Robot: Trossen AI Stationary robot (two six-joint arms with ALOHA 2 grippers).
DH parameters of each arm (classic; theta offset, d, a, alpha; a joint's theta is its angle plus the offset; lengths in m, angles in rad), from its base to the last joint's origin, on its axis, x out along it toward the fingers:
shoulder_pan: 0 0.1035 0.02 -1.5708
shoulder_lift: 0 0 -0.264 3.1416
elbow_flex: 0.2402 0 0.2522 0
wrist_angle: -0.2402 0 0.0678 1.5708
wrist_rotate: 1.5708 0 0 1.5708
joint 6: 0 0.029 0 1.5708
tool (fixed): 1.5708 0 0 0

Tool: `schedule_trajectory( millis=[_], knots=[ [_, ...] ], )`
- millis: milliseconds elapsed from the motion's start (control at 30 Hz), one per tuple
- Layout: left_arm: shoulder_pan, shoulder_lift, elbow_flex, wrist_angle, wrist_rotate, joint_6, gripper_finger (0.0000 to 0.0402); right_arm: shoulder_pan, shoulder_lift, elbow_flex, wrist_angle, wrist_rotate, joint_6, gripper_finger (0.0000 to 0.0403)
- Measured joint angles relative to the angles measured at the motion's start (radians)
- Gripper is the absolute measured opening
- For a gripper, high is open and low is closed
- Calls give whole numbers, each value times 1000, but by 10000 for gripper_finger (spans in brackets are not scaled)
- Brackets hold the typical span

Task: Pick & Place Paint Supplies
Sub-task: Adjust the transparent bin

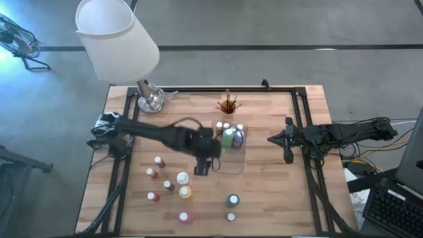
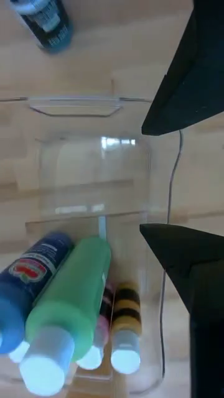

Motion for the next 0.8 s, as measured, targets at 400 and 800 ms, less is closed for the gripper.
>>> schedule_trajectory(
  millis=[400, 800],
  knots=[
    [-38, 1, -146, 117, -140, -3, 250, 0, 0, 0, 0, 0, 0, 8],
    [-38, 3, -181, 148, -75, -94, 250, 0, 0, 0, 0, 0, 0, 8]
  ],
)
